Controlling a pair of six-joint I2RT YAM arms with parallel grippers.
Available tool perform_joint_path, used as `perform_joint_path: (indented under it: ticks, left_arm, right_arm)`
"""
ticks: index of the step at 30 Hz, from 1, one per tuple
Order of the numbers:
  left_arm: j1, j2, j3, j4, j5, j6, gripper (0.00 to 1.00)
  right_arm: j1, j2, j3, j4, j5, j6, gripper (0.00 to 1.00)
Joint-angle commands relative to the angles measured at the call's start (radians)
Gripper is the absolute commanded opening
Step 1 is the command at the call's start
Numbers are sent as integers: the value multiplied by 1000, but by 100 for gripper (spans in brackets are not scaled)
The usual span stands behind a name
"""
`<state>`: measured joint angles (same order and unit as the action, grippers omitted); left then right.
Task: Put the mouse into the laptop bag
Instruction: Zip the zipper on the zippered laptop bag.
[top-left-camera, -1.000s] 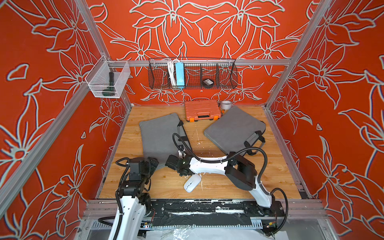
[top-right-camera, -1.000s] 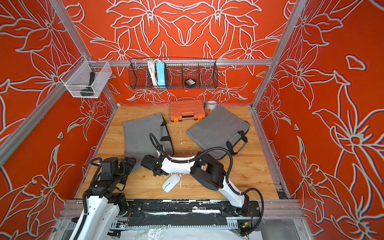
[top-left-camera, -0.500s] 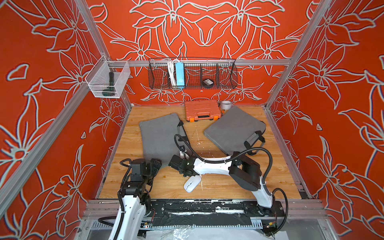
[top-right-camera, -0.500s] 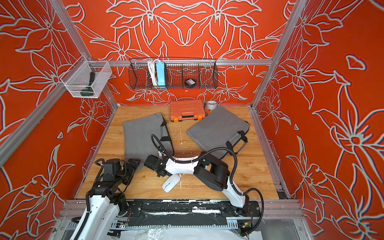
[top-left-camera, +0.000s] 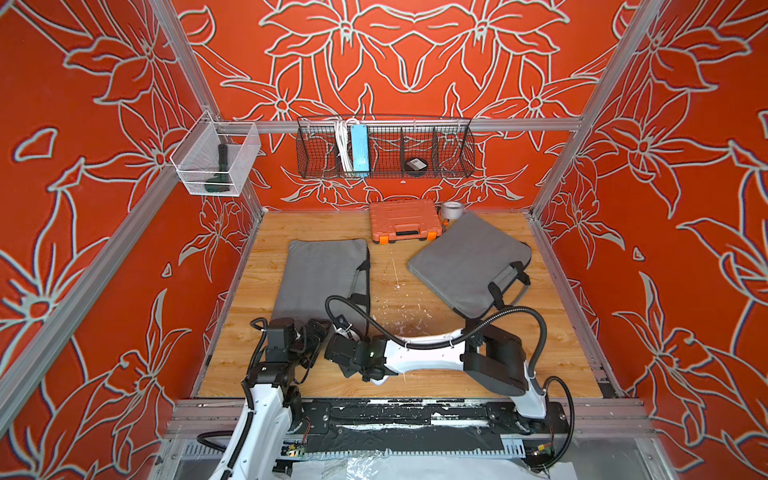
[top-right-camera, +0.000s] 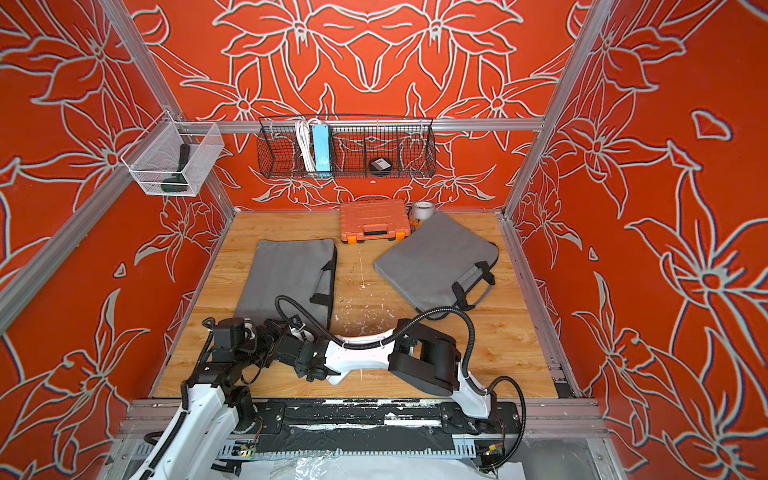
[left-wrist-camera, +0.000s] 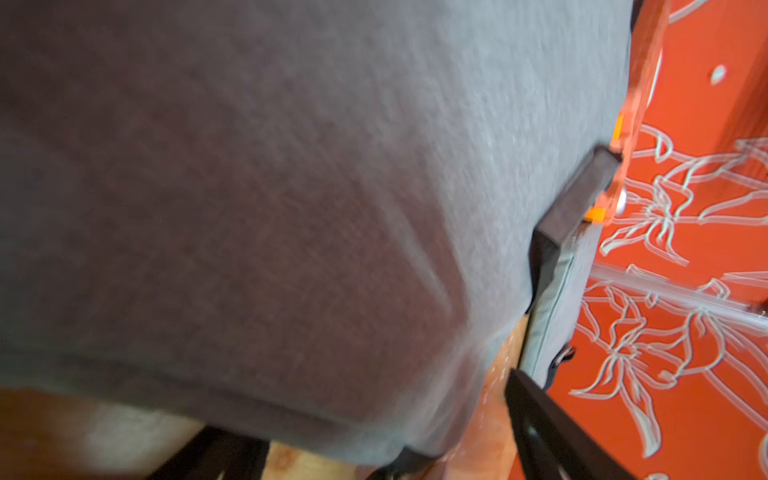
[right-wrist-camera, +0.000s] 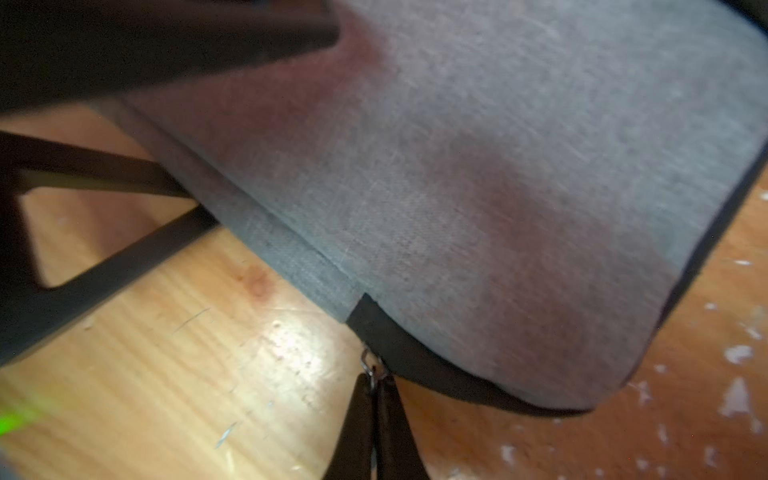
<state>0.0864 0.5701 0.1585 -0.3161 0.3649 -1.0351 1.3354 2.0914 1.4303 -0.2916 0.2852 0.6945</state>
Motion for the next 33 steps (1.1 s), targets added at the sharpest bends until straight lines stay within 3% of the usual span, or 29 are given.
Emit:
perform_joint_path:
  ticks: [1, 4, 9, 15, 21, 22, 23, 26, 28, 30, 33]
  left_arm:
    - [8, 6, -7, -12, -89, 4, 44]
    - [9, 24, 18, -50, -144, 17, 19]
    - [18, 67, 94, -142, -225, 66, 2]
    - [64, 84, 113, -183, -243, 109, 0]
    - [128, 103, 127, -203, -218, 145, 0]
    - [133, 103, 127, -201, -208, 148, 3]
    - [138, 103, 127, -200, -195, 148, 14]
    - [139, 100, 127, -198, -126, 152, 62]
    - [140, 91, 122, -219, -80, 139, 84]
    - [139, 71, 119, -261, -45, 116, 96]
    - [140, 16, 90, -259, 24, 80, 97]
  right_arm:
    - [-2, -51, -53, 28, -16, -18, 0]
    - [-5, -74, -105, 24, 25, -7, 0]
    - [-56, -89, -201, 42, 24, 14, 0]
    - [-167, -106, -256, 79, -8, -5, 0]
    - [-211, -45, -162, 75, -56, -77, 0]
    - [-211, -33, -143, 74, -71, -85, 0]
    - [-208, -22, -123, 76, -91, -90, 0]
    - [-185, -4, -77, 86, -121, -102, 0]
    - [-157, 6, -44, 85, -121, -108, 0]
    - [-126, 22, 0, 84, -132, -114, 0]
    - [-94, 62, 76, 71, -152, -115, 0]
